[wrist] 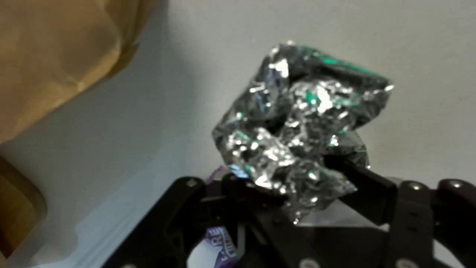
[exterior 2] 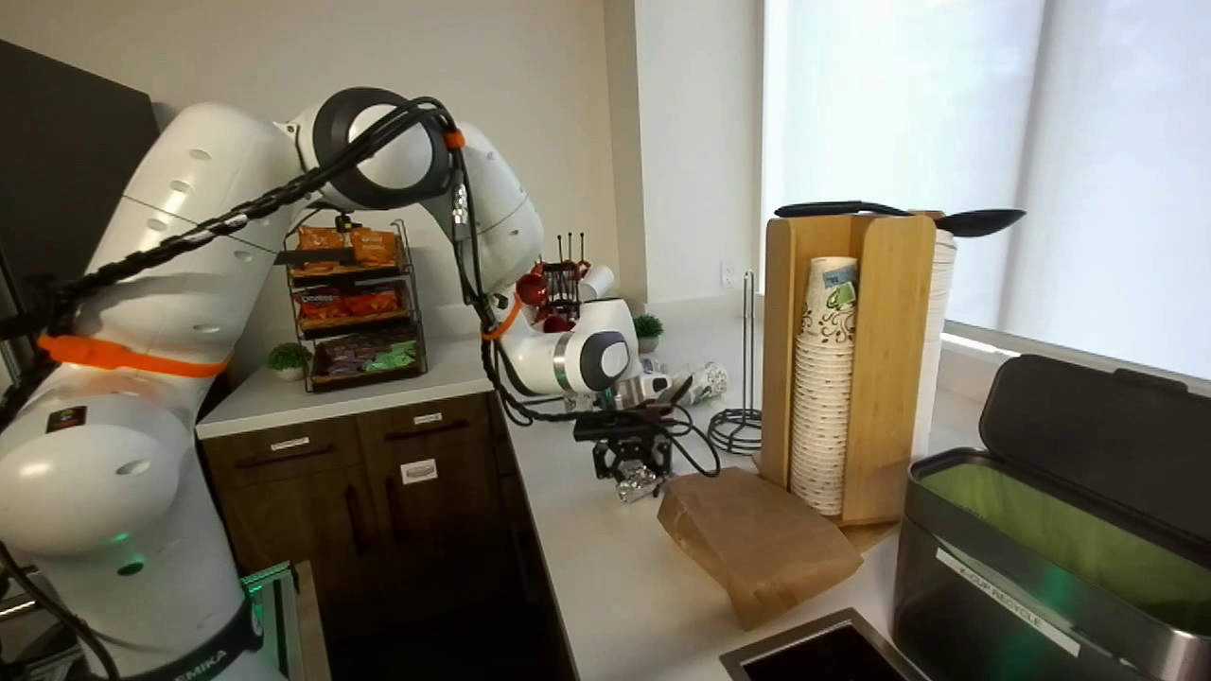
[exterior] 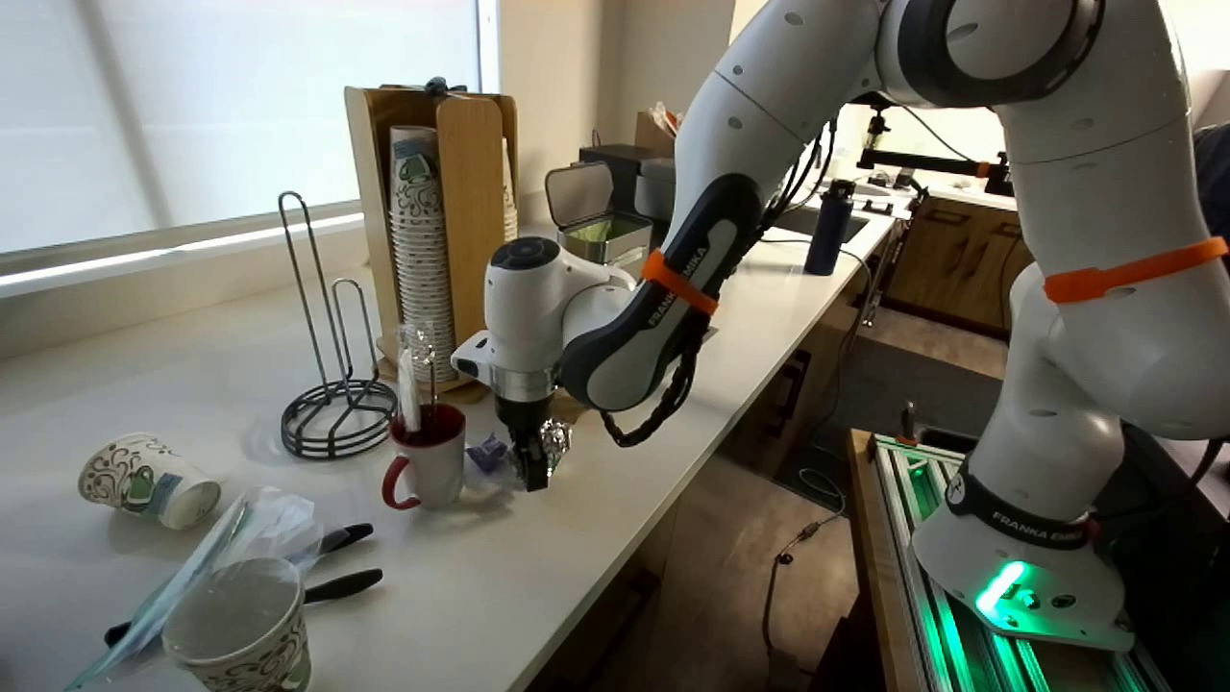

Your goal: Put the crumpled foil paper in the trash chute.

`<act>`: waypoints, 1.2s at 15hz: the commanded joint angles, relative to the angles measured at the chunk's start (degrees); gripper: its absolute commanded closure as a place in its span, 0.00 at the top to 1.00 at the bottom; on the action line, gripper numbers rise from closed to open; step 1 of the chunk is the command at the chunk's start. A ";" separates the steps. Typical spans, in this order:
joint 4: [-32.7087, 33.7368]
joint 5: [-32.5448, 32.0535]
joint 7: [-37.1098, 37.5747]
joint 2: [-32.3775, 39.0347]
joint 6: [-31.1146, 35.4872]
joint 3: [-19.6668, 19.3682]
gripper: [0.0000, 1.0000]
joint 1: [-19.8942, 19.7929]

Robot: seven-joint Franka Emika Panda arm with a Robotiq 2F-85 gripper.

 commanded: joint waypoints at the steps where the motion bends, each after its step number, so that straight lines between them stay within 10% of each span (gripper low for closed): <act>1: 0.62 0.42 0.54 -0.08 -3.30 -0.80 0.21 0.86; 4: -1.09 1.99 -2.01 -2.44 -3.81 1.19 0.01 -0.58; 10: -10.70 6.03 -6.31 -11.82 -1.70 4.89 0.02 -3.45; 18: -32.48 -4.06 16.50 -36.69 -3.48 -4.12 0.02 -3.13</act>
